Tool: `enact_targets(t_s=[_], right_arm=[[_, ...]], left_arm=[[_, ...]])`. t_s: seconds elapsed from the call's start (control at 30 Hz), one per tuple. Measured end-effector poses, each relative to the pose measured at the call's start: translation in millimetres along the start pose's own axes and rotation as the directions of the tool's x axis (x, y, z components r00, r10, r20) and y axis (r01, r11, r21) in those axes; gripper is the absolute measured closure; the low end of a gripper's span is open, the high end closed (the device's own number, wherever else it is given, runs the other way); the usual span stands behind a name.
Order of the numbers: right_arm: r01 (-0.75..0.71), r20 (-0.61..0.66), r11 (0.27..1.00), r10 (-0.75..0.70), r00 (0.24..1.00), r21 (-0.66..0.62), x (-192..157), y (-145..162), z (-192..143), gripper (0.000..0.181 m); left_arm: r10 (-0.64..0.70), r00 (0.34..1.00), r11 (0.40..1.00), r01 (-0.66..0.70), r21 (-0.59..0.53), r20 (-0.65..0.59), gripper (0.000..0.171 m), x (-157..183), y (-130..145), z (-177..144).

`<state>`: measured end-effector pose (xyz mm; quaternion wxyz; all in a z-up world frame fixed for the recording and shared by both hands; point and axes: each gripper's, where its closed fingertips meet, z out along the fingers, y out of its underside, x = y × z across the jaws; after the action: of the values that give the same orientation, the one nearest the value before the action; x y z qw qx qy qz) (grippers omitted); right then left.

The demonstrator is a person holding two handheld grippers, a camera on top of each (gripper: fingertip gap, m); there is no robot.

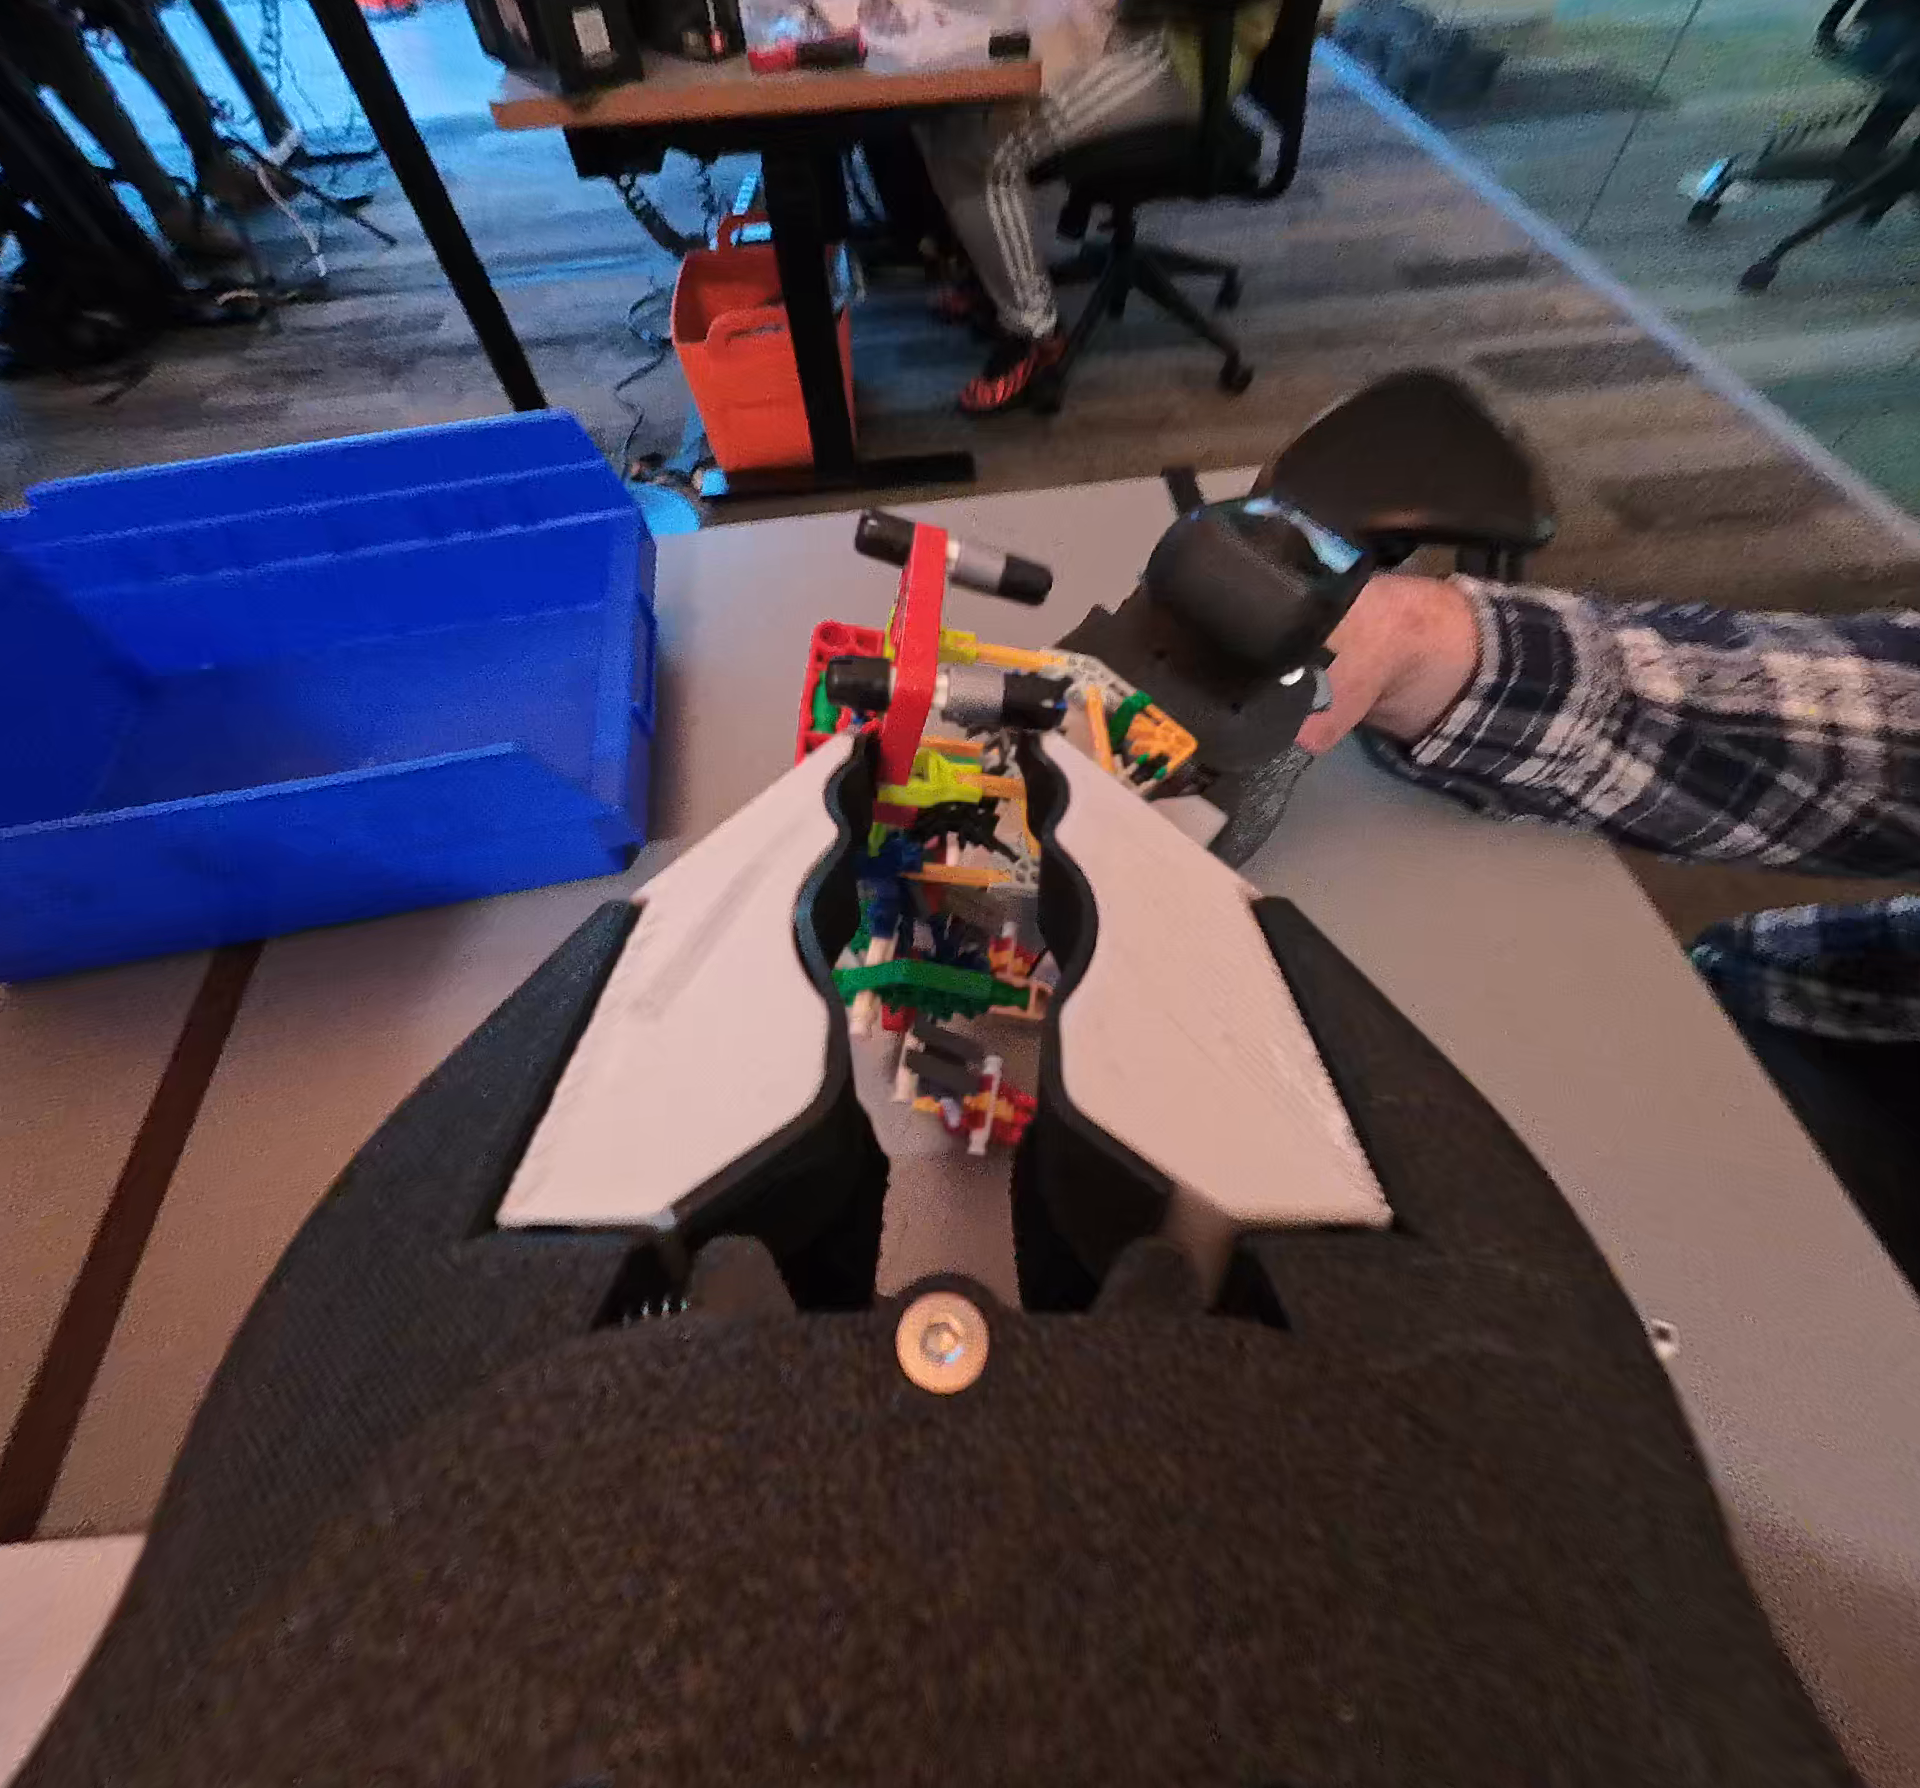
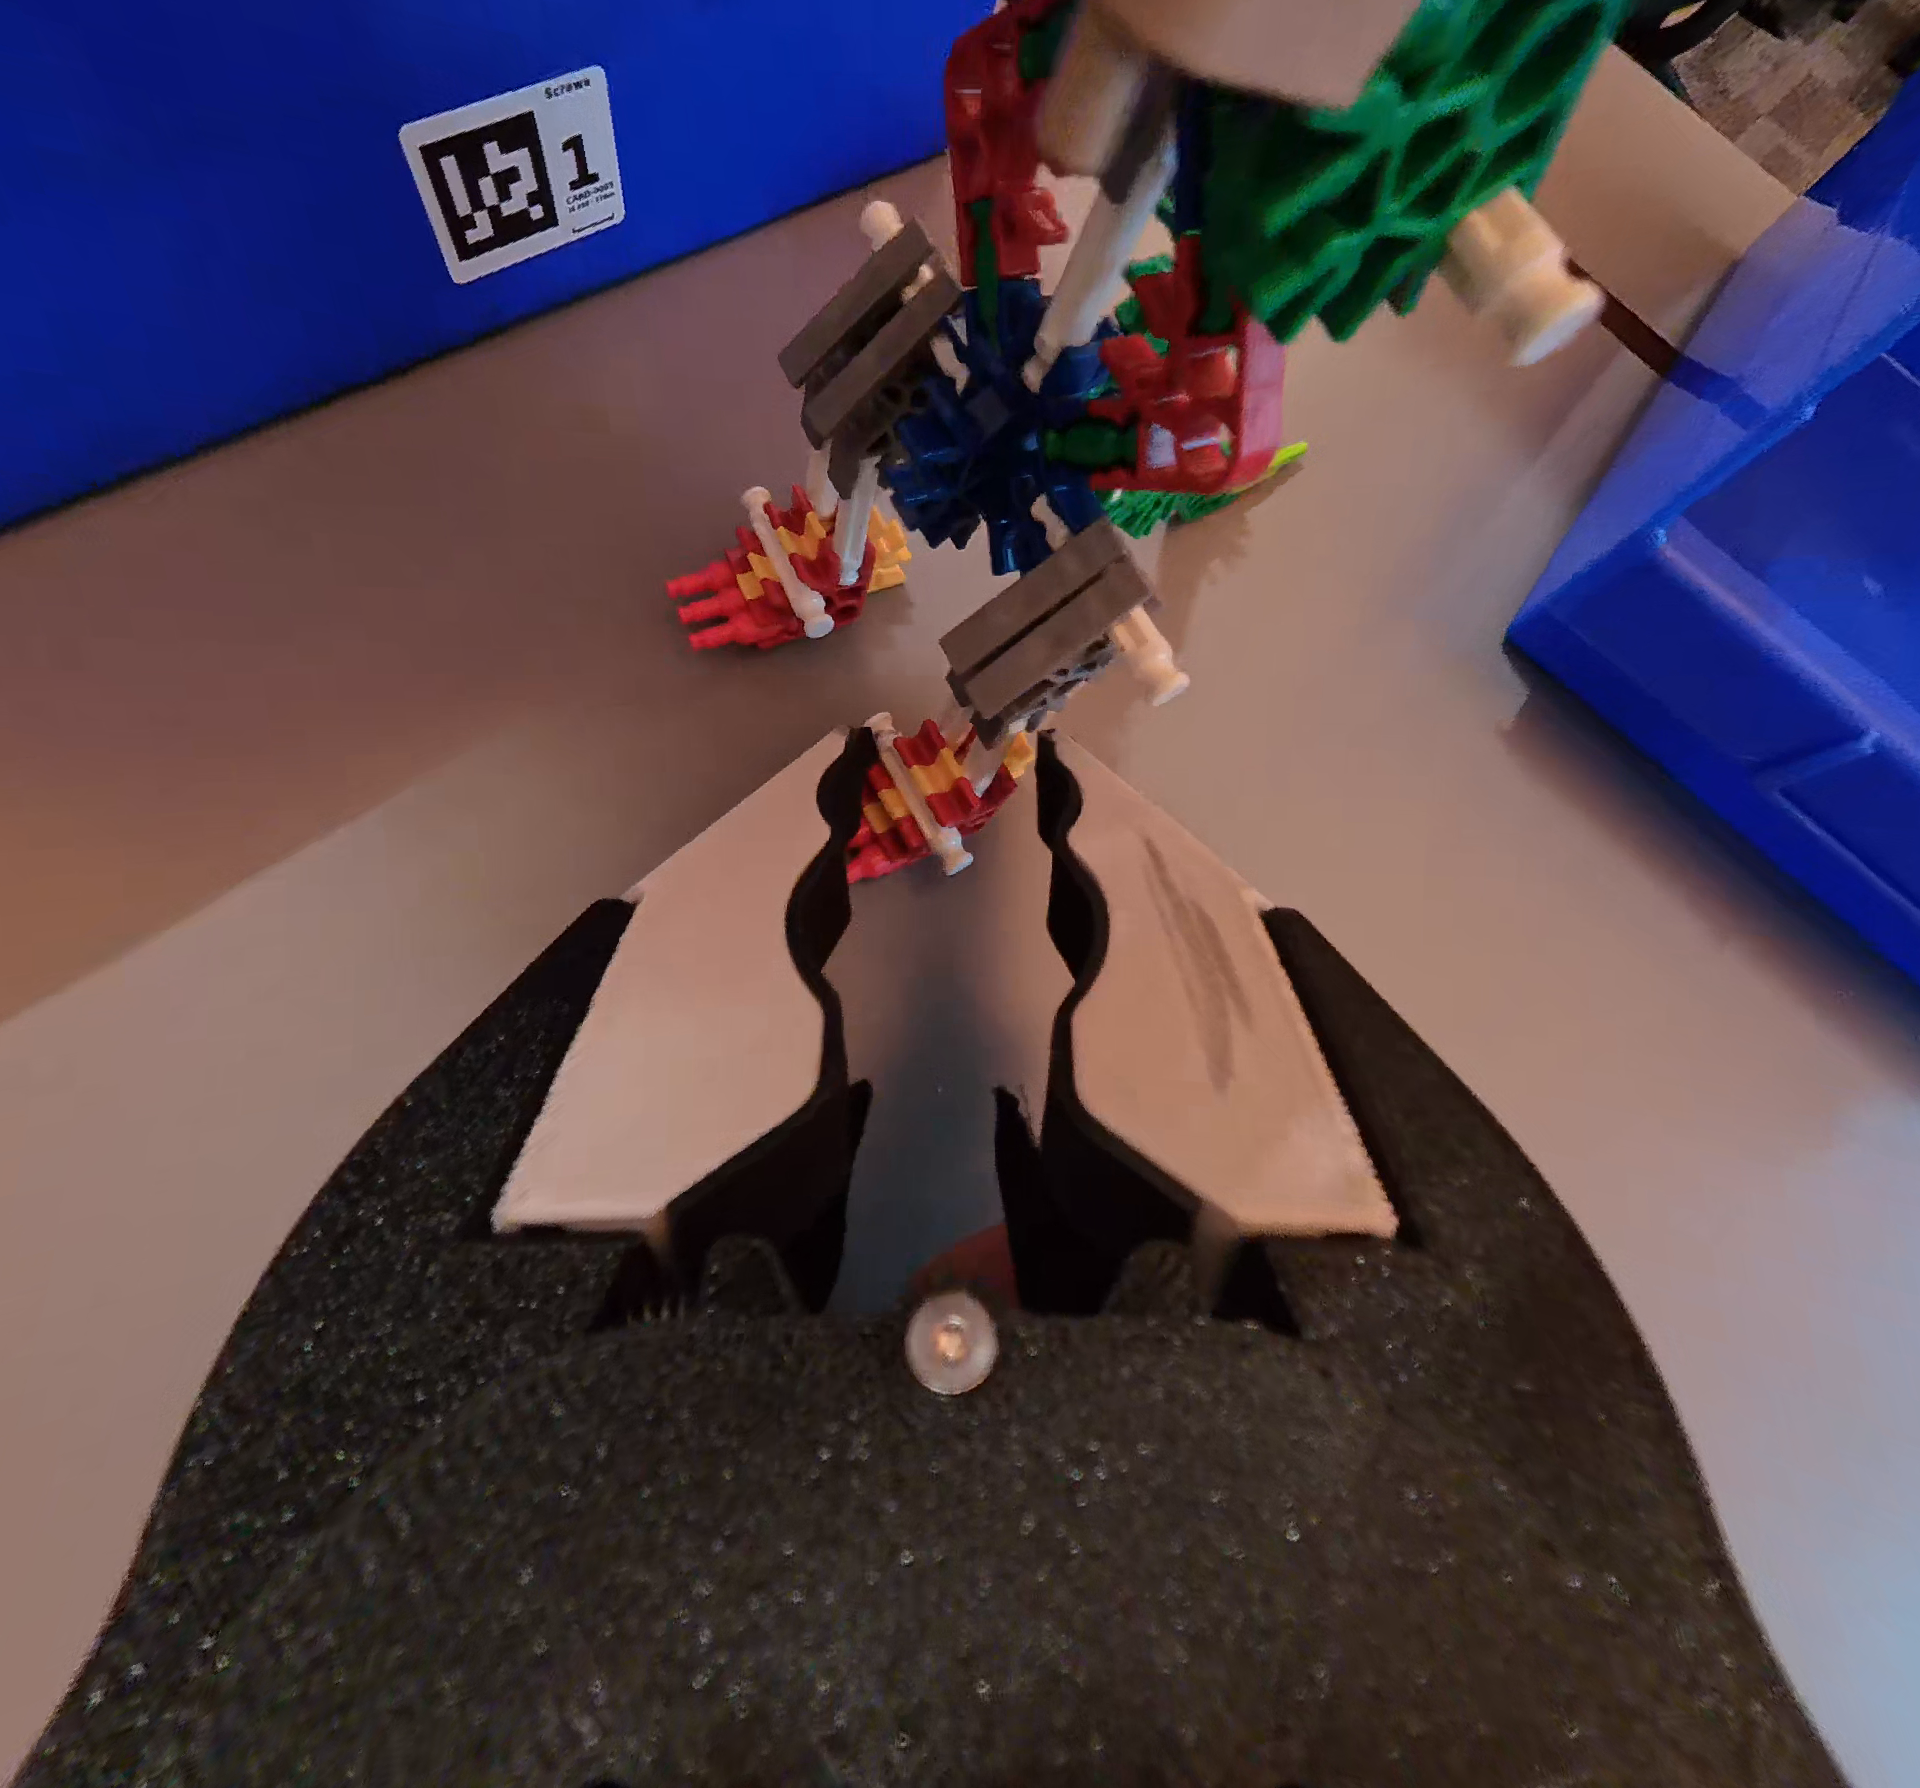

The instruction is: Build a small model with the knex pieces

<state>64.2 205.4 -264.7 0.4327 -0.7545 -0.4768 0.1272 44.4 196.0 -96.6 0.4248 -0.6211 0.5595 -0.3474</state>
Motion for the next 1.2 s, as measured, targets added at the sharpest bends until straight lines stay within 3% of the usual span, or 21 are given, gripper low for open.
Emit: enact_targets(t_s=[0.3, 0.57, 0.67, 0.73, 0.8, 0.97, 1.03, 1.1, 1.2], right_arm=[[0.011, 0.001, 1.000, -0.011, 1.000, -0.003, -1, 0, 1, 0.150], [0.012, -0.004, 1.000, -0.012, 1.000, -0.005, -2, 0, 0, 0.150], [0.015, -0.003, 1.000, -0.015, 1.000, -0.008, -2, 0, 1, 0.150], [0.016, -0.003, 1.000, -0.016, 1.000, -0.010, -3, 0, 1, 0.150], [0.020, -0.005, 1.000, -0.020, 1.000, -0.011, -3, 0, 1, 0.150], [0.026, -0.011, 1.000, -0.026, 1.000, -0.010, -3, 0, 1, 0.150], [0.034, -0.016, 0.999, -0.034, 0.999, -0.011, -4, 0, 1, 0.150], [0.036, -0.017, 0.999, -0.036, 0.999, -0.012, -4, 0, 1, 0.150], [0.030, -0.013, 0.999, -0.031, 0.999, -0.011, -4, -1, 0, 0.150]], left_arm=[[-0.025, 1.000, 0.999, 0.025, 0.026, 0.014, 0.143, -1, -4, -5], [-0.024, 0.997, 0.998, 0.021, 0.051, 0.072, 0.128, 9, -5, -17], [0.010, 0.984, 1.000, -0.013, 0.017, 0.180, 0.113, 17, 5, -16], [0.055, 0.959, 0.998, -0.050, -0.024, 0.277, 0.091, 21, 12, -11], [0.070, 0.933, 0.998, -0.064, -0.030, 0.352, 0.081, 27, 13, -2], [0.046, 0.860, 0.994, 0.009, -0.105, 0.509, 0.059, 11, 27, 24], [0.034, 0.839, 0.995, 0.022, -0.096, 0.542, 0.063, 4, 26, 28], [0.041, 0.830, 0.995, 0.015, -0.096, 0.556, 0.082, 1, 23, 29], [0.018, 0.845, 0.997, 0.028, -0.077, 0.534, 0.088, -1, 19, 29]])
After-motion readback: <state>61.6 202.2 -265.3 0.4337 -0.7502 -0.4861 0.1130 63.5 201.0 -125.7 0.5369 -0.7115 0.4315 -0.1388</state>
